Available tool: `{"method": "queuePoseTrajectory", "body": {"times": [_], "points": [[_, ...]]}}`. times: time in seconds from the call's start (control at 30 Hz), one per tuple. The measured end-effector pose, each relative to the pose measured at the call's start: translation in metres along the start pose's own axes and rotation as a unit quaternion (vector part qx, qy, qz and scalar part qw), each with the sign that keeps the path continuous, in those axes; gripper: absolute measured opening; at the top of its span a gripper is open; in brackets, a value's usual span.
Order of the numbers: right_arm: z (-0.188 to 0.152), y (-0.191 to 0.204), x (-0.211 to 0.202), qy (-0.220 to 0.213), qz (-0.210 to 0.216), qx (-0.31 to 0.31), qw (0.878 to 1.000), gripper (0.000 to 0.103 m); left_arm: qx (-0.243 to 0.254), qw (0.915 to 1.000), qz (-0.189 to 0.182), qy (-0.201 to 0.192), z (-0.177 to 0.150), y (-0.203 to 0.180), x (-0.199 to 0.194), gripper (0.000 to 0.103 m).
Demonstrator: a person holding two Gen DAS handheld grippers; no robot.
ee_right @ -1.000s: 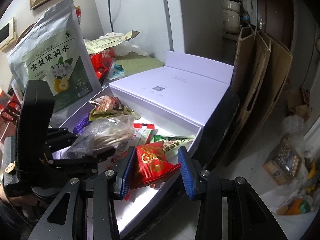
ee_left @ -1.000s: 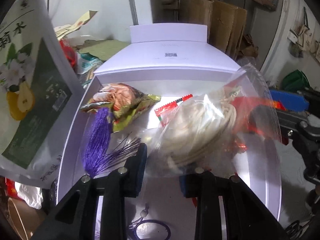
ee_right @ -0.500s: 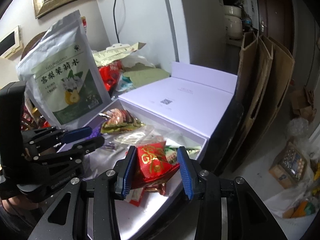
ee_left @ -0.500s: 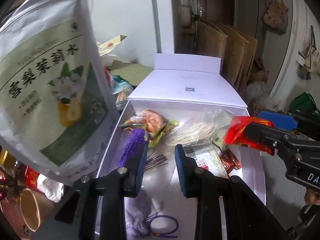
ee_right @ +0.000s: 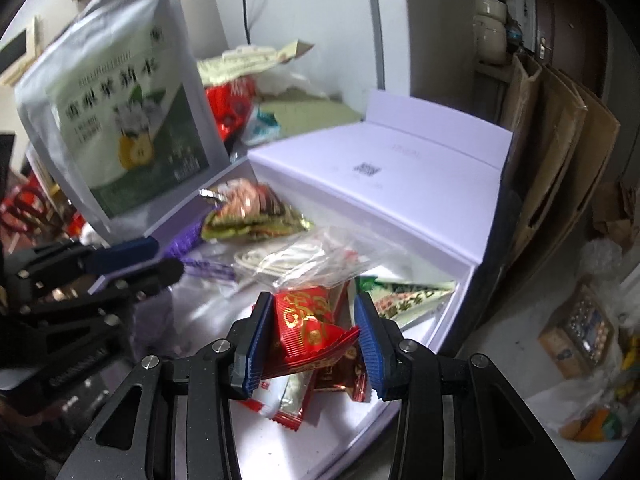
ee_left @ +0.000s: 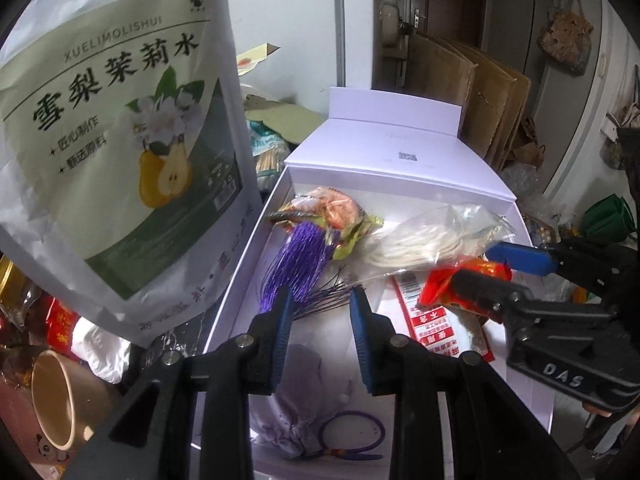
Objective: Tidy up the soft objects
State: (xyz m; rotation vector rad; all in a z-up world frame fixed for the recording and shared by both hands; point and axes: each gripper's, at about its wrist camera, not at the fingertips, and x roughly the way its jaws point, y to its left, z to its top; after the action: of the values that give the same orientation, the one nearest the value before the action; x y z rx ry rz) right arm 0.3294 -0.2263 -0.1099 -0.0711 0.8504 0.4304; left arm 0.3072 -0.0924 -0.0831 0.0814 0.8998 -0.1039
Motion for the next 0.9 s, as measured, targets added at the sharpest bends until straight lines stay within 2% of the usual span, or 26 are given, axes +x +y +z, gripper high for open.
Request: {"method": "queuePoseTrajectory", "body": {"times": [0.33, 0.4, 0.83, 0.9], "points": [[-0.003, 0.007, 0.003, 0.018, -0.017, -0.021, 0.999, 0.046, -0.001, 1.0, -0.008, -0.005, -0.004, 0.003, -0.004, 0.029], [-0.003, 0.008, -0.002, 0.014, -0.023, -0.023, 0.999, 0.057, 0.001, 0.9999, -0.009, -0.007, -0.003, 0.002, -0.007, 0.029], [0.01, 0.013, -0.061, -0.026, -0.065, -0.023, 0.997, 0.059, 0.016, 0.9993, -0.01, -0.032, 0.017, -0.011, -0.044, 0.029], [0.014, 0.012, -0.074, -0.035, -0.073, -0.018, 0.997, 0.062, 0.013, 0.9991, -0.009, -0.039, 0.022, -0.011, -0.053, 0.034]]}}
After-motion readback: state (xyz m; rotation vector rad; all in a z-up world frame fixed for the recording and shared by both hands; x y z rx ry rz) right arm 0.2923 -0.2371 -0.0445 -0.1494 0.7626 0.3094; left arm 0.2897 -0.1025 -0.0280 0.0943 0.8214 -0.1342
